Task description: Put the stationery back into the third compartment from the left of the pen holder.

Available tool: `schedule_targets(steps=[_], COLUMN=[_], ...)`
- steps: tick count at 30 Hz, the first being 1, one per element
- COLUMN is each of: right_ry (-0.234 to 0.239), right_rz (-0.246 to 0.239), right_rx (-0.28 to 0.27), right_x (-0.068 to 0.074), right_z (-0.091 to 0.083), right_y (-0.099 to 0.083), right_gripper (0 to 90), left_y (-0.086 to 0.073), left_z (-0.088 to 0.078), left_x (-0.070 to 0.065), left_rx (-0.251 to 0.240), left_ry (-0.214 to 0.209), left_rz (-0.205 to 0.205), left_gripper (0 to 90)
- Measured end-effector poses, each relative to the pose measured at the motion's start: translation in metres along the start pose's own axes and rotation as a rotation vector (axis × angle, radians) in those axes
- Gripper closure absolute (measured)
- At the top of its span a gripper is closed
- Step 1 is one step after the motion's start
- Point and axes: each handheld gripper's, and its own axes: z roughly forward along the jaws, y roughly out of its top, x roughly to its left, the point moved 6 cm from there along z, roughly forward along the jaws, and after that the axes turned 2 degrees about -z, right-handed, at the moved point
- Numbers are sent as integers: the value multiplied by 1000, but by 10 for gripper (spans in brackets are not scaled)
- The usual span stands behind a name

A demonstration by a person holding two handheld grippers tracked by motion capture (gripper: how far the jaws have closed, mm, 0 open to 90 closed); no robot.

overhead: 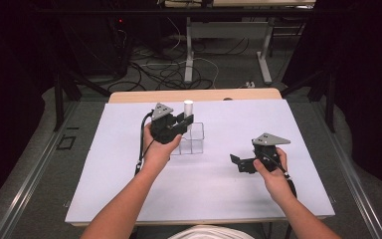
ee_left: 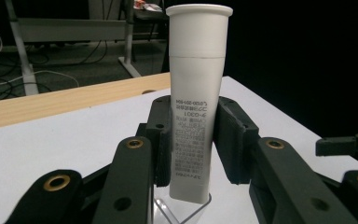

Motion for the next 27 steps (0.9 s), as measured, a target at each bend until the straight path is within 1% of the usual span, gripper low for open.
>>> schedule_targets(steps=[2,3,4,6,7,9,12,16,19,21,22,23,25,27], right_ry=[-7,-9,-7,-7,-9,-13,-7,-4,-1,2,1,2,1,6], right_rz=[24,25,21,39,34,48,61,74,74,64,60,65,68,72], right_rx=[-4,-12,-17,-16,-18,-13,-11,-4,-2,-6,-3,-3,0,5], right_x=[-1,-2,-3,-2,-3,-4,-7,-8,-8,-7,-7,-6,-6,-6], right_z=[-1,0,-1,-1,0,0,1,3,3,4,4,4,4,4], right_y=[0,0,0,0,-1,-3,-5,-8,-8,-8,-8,-8,-8,-9], right_gripper=[0,0,0,0,0,0,0,0,0,0,0,0,0,0], left_y=[0,-1,-1,-3,-4,-8,-13,-21,-26,-29,-31,-33,-36,-38], left_z=[3,5,6,10,12,16,21,27,32,35,37,38,41,43], left_x=[0,0,0,0,-1,-1,-2,1,2,2,1,2,2,3], left_rx=[-10,-17,-12,-17,-17,-5,-8,10,25,39,48,56,62,64], left_ry=[7,11,16,18,20,24,27,37,38,36,37,37,45,50], left_rz=[-2,-8,-9,-18,-19,-17,-19,-28,-53,-43,-46,-29,-33,-49], left_gripper=[695,695,695,695,695,695,695,695,695,695,695,695,695,695])
